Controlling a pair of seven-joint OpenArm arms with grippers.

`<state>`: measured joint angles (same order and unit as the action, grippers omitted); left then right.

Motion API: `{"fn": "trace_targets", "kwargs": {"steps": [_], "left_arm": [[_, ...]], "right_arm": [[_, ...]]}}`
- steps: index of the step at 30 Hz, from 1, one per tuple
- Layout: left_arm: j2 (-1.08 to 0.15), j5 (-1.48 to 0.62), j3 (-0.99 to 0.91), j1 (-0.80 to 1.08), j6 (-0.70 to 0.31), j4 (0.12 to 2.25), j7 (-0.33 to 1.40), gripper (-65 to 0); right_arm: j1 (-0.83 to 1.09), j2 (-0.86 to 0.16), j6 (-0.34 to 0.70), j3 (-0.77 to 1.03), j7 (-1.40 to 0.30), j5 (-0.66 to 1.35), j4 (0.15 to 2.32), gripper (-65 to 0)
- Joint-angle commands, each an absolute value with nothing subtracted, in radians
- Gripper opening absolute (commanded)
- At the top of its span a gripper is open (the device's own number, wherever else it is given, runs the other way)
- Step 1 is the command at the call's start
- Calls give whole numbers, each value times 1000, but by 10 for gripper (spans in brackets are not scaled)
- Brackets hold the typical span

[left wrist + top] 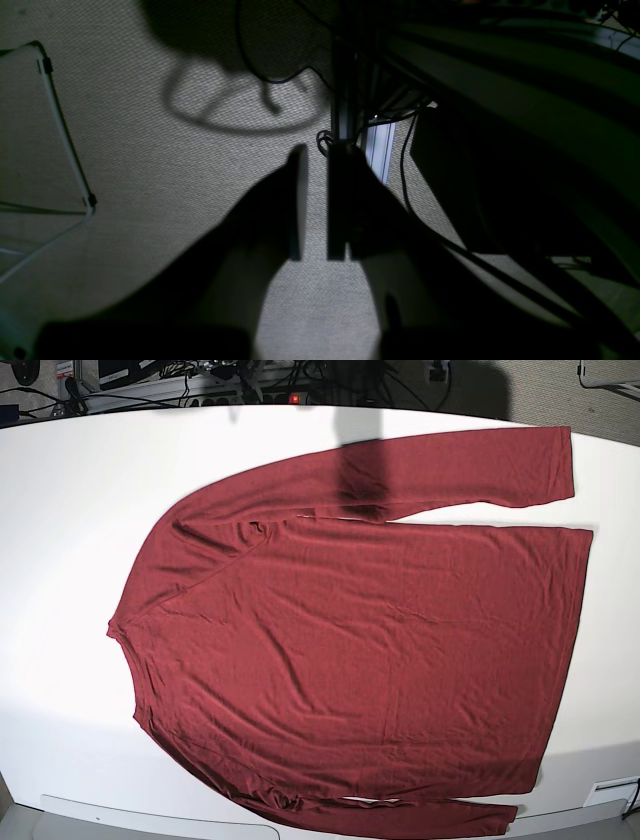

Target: Fold the T-shirt properly

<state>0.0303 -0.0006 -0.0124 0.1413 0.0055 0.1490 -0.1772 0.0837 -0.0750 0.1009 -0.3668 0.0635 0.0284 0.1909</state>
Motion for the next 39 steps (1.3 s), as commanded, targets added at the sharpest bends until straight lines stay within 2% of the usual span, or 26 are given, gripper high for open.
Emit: {"fn": "trace_targets", "kwargs": {"steps": [1,16,23,28,33,39], "left_arm": [[33,3,-12,149,15,151,-181,-576],[-1,-2,-12,155,15,151,-181,-575],[-4,-1,-12,170,16,154,-196,-463],[-4,-1,-12,193,66,168,-196,-454],[-3,1,-12,263,86,264,-158,-454],[-3,89,-12,398,86,477,-80,-454]], "right_arm": [[86,-78,97,-366,70,31,196,-402],[88,-110,98,-366,71,31,196,-402],[105,-121,97,-366,71,31,197,-402],[130,-138,97,-366,72,30,199,-402],[191,-160,97,-366,68,30,263,-402],[326,-189,97,-366,62,30,437,-402]]}}
